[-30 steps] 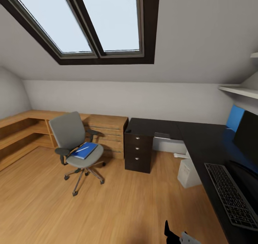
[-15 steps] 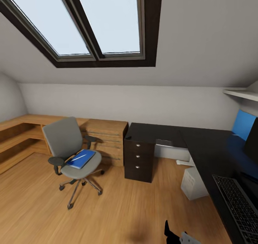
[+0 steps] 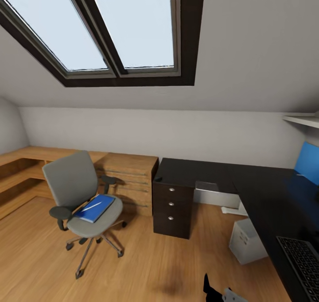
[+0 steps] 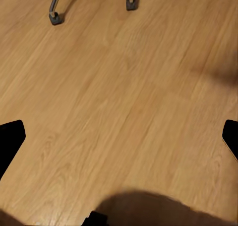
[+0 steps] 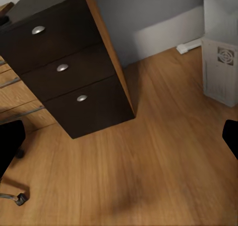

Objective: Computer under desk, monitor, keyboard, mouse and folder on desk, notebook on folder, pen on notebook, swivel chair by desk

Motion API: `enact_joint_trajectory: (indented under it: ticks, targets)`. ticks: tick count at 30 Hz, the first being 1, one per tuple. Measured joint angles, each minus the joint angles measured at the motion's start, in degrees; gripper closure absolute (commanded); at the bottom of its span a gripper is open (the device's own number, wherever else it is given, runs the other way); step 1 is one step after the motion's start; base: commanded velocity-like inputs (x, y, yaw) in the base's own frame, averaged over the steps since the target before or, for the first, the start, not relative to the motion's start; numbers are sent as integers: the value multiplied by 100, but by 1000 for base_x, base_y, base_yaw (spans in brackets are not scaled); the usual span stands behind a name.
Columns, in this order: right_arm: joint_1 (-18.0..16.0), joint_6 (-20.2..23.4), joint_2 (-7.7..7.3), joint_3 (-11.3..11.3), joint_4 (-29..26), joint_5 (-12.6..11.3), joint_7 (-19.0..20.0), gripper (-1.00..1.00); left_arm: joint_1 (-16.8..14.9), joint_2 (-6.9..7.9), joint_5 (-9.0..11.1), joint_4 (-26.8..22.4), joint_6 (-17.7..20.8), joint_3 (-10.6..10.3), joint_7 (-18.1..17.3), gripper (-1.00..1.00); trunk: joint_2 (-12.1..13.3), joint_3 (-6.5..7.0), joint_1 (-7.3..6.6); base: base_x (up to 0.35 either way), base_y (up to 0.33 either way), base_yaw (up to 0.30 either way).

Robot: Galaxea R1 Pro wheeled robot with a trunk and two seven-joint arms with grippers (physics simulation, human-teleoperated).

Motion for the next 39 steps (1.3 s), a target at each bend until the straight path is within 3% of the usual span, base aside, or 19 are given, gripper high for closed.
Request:
enact_joint_trajectory:
  ticks: [28, 34, 36, 38, 39]
  targets:
    - [0, 18, -9, 8, 8, 9, 14, -100, 0, 0, -14, -6, -27, -12, 2, -100, 0, 6, 0, 322, 0, 0]
    - [0, 10, -20, 0, -13, 2, 9, -100, 0, 1, -118, -132, -539, -33, -13, -100, 0, 6, 0, 322, 0, 0]
    - [-4, 7, -18, -2, -112, 3, 7, -100, 0, 8, -136, -464, -565, -35, -8, -100, 0, 6, 0, 321, 0, 0]
    - [-18, 34, -12, -1, -446, 13, -12, -100, 1, 33, -225, -1144, -529, -39, 30, -100, 0, 7, 0, 322, 0, 0]
    - [-69, 680, -17, -18, -942, 189, -434, -100, 2, 285, -756, -2007, 256, -38, 939, -100, 1, 5, 0, 322, 0, 0]
